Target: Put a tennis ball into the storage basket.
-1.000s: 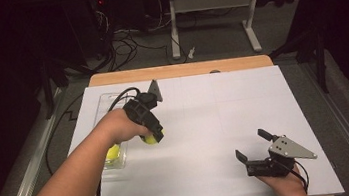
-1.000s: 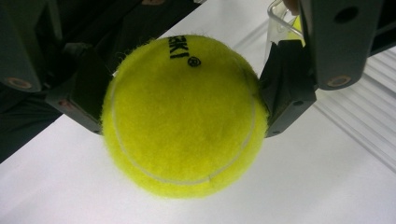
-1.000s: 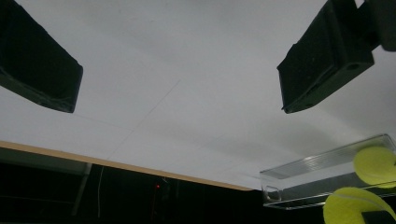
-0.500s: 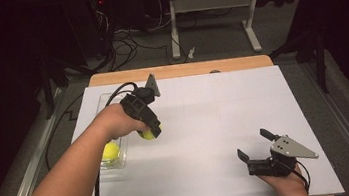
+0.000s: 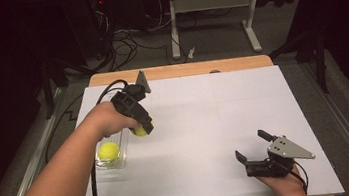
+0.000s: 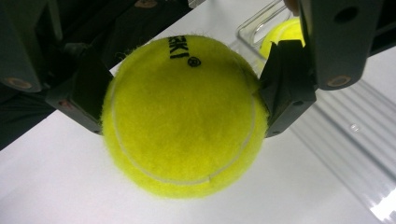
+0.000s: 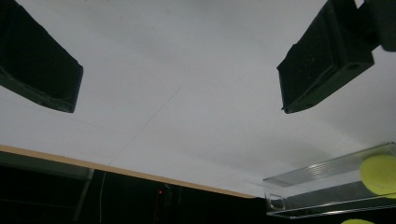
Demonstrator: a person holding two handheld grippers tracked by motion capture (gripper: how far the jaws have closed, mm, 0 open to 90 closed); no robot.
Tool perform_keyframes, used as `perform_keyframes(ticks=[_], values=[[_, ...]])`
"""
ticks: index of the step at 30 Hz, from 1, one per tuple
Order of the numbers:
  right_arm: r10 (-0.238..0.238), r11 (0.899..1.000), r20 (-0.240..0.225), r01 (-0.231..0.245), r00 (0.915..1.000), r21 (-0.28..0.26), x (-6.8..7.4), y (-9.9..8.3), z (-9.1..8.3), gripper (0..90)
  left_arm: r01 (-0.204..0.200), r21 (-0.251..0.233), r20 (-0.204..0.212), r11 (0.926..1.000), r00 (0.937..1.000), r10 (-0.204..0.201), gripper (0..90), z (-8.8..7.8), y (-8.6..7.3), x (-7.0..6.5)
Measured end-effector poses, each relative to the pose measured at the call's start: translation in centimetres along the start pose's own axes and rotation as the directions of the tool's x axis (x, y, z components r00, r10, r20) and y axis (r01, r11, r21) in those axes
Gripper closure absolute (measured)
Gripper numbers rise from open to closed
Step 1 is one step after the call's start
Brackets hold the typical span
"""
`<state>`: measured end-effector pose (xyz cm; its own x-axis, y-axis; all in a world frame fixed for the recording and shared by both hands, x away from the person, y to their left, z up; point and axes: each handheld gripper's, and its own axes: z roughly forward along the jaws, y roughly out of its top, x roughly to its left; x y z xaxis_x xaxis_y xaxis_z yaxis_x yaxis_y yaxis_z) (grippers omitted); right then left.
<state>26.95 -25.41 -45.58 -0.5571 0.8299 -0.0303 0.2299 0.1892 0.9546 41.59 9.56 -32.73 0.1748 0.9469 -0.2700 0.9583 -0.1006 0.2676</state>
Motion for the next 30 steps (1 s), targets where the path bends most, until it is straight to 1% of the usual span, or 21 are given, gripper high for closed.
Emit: perform_keyframes(ticks=[5,7,10,13,14,18,20,22,30], values=[[0.0,1.0,0.001,0.0,1.0,-0.001,-0.1,0.0,0.0,0.5,0.038,-0.025,-0.009,0.999,0.9992,-0.038,27.0,-0.6,0.4,1.5],[0.002,1.0,0.0,-0.002,1.0,0.002,0.0,0.0,0.0,0.5,0.056,-0.027,-0.012,0.998,0.9983,-0.057,27.0,-0.8,0.4,2.3],[-0.002,1.0,-0.002,0.002,1.0,-0.003,0.0,0.0,0.0,0.5,0.071,-0.03,-0.023,0.997,0.9971,-0.072,27.0,-1.1,0.5,3.4],[-0.003,1.0,-0.004,0.003,1.0,-0.005,0.1,0.1,0.0,0.5,0.094,-0.039,-0.026,0.9948,0.9951,-0.095,27.0,-1.4,0.5,4.3],[-0.004,1.0,-0.004,0.004,1.0,-0.005,0.2,0.1,0.0,0.5,0.095,-0.038,-0.03,0.9948,0.9949,-0.096,27.0,-1.4,0.5,4.6],[-0.005,1.0,-0.005,0.005,1.0,-0.004,0.2,0.1,0.1,0.5,0.109,-0.037,-0.038,0.9934,0.9932,-0.11,27.0,-1.5,0.4,5.5],[-0.004,1.0,-0.005,0.004,1.0,-0.003,0.2,0.1,0.1,0.5,0.117,-0.043,-0.044,0.9922,0.992,-0.119,27.0,-1.5,0.4,6.0],[-0.005,1.0,-0.005,0.005,1.0,-0.004,0.2,0.1,0.0,0.5,0.135,-0.062,-0.035,0.9889,0.9899,-0.137,27.0,-1.7,0.5,6.4],[-0.004,1.0,-0.004,0.004,1.0,-0.005,0.2,0.1,0.1,0.5,0.161,-0.061,-0.048,0.9851,0.9854,-0.164,27.0,-1.9,0.4,7.9]])
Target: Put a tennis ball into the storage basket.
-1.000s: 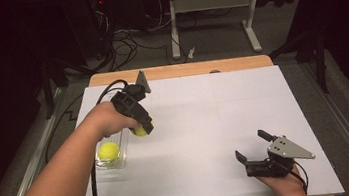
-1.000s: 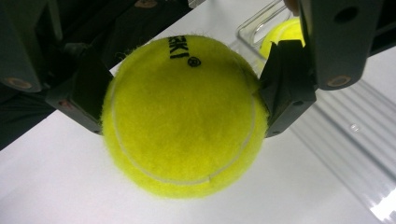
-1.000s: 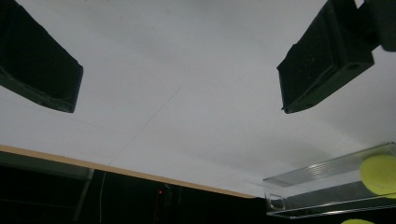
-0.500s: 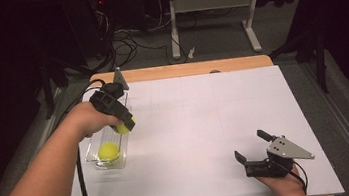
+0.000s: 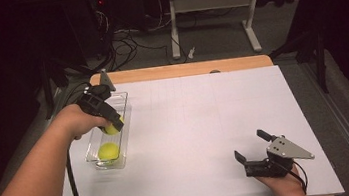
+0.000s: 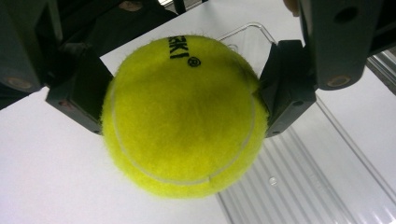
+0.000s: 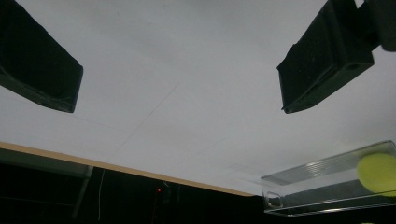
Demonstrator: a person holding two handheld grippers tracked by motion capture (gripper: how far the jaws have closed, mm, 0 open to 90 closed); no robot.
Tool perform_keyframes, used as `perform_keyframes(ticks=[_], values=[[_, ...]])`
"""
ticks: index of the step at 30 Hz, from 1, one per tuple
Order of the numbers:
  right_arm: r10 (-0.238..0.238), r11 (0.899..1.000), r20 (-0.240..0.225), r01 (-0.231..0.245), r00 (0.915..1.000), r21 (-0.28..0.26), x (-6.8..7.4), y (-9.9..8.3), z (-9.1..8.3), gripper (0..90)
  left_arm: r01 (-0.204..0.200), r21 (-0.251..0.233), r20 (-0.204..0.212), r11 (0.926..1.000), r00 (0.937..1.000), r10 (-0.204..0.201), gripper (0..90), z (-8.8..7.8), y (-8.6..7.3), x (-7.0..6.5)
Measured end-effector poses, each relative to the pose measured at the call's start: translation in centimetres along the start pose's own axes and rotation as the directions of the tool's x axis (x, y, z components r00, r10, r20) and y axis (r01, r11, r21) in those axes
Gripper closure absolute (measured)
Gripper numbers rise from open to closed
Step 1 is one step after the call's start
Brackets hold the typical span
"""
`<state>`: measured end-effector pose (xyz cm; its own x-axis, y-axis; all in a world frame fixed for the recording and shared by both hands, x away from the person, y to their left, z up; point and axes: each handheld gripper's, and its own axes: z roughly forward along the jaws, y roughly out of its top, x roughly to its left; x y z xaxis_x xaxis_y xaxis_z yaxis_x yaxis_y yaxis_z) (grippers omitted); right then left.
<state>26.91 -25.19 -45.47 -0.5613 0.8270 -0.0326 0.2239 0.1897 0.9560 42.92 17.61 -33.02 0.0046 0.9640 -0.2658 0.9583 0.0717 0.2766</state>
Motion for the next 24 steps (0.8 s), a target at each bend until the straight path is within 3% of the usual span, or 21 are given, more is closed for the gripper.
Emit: perform_keyframes(ticks=[13,20,24], values=[[-0.006,1.0,-0.007,0.006,1.0,0.003,0.1,0.0,0.1,0.5,0.039,-0.014,-0.019,0.9991,0.9991,-0.039,27.0,-0.3,0.2,2.0],[-0.005,1.0,-0.001,0.005,1.0,0.0,0.1,0.0,0.1,0.5,0.047,-0.022,-0.008,0.9987,0.9989,-0.047,26.9,-0.5,0.4,2.1],[-0.005,1.0,-0.002,0.005,1.0,0.0,0.1,0.0,0.0,0.5,0.043,-0.032,-0.026,0.9986,0.9987,-0.044,26.9,-0.7,0.6,2.0]])
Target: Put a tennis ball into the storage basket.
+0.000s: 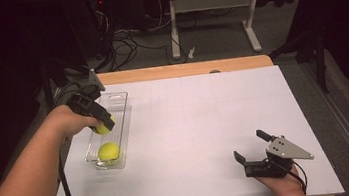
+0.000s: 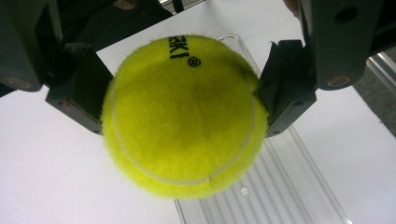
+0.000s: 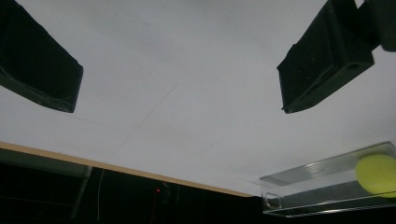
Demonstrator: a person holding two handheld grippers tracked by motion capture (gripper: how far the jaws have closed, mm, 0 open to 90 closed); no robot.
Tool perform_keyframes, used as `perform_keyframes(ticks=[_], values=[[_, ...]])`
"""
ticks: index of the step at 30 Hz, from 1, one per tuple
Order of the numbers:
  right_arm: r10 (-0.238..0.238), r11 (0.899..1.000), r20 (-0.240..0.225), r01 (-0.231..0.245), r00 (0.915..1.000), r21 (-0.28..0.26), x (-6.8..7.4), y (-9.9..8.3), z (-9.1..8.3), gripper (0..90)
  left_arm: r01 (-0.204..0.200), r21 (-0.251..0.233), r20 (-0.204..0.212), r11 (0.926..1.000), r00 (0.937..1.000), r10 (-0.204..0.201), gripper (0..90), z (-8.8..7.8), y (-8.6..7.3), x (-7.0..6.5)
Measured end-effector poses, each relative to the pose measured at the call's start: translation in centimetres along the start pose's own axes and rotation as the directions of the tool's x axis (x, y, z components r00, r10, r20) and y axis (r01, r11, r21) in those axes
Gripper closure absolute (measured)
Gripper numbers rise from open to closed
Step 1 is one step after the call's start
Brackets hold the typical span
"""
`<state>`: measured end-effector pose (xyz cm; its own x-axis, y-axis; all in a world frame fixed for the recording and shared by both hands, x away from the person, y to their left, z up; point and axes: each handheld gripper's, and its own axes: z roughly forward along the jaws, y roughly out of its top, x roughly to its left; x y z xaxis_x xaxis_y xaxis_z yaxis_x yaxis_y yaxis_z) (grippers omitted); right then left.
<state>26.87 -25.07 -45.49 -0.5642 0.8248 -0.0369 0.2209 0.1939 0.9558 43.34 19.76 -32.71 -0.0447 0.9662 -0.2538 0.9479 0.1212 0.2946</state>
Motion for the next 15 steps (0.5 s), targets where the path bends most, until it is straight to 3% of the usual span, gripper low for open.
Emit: perform_keyframes(ticks=[5,15], values=[[-0.001,1.0,-0.002,0.001,1.0,-0.002,0.0,0.0,0.0,0.5,0.003,-0.011,0.001,0.9999,1.0,-0.003,26.9,-0.4,0.5,-0.2],[-0.005,1.0,-0.006,0.005,1.0,0.001,0.1,0.0,0.0,0.5,0.027,-0.018,-0.01,0.9995,0.9996,-0.027,26.9,1.0,0.9,0.7]])
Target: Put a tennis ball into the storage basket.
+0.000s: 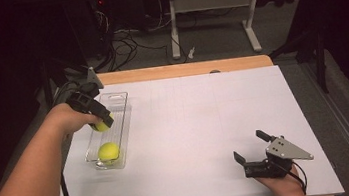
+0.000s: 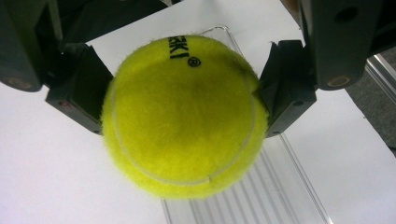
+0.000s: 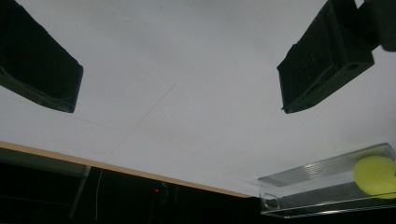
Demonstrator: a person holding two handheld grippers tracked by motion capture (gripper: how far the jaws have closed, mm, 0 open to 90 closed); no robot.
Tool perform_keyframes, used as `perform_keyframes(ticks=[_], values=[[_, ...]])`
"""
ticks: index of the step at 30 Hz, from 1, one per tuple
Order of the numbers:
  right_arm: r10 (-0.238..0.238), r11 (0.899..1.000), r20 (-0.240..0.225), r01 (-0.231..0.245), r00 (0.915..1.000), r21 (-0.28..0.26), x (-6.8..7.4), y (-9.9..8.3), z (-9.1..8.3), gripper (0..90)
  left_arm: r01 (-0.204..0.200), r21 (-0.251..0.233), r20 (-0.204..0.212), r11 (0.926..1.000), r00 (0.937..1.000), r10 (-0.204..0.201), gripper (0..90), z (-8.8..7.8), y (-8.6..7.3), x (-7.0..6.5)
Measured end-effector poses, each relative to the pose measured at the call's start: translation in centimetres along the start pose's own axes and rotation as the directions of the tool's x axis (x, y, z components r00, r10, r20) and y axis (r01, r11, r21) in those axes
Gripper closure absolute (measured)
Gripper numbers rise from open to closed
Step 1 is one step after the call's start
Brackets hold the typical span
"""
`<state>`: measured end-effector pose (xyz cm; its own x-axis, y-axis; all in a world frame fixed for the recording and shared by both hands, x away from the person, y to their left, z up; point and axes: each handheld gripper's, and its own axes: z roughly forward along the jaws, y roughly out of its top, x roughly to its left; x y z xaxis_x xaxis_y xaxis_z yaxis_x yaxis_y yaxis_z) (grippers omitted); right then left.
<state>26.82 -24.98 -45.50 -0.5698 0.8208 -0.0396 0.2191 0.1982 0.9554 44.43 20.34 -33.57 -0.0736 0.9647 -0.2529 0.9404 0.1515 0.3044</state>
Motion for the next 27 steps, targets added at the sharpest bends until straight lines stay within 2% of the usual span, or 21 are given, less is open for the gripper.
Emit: perform_keyframes(ticks=[10,21,27], values=[[-0.006,1.0,-0.004,0.006,1.0,0.005,0.1,0.0,0.1,0.5,-0.002,0.009,-0.006,1.0,1.0,0.002,26.8,1.9,0.1,0.0],[-0.006,1.0,-0.007,0.006,1.0,0.006,0.2,0.0,0.1,0.5,-0.015,0.023,-0.034,0.9996,0.9993,0.015,26.7,3.9,0.2,-0.2],[-0.014,1.0,-0.009,0.014,0.9999,0.009,0.3,0.0,0.1,0.5,-0.001,0.033,-0.037,0.9994,0.9993,0.002,26.7,4.8,0.3,0.1]])
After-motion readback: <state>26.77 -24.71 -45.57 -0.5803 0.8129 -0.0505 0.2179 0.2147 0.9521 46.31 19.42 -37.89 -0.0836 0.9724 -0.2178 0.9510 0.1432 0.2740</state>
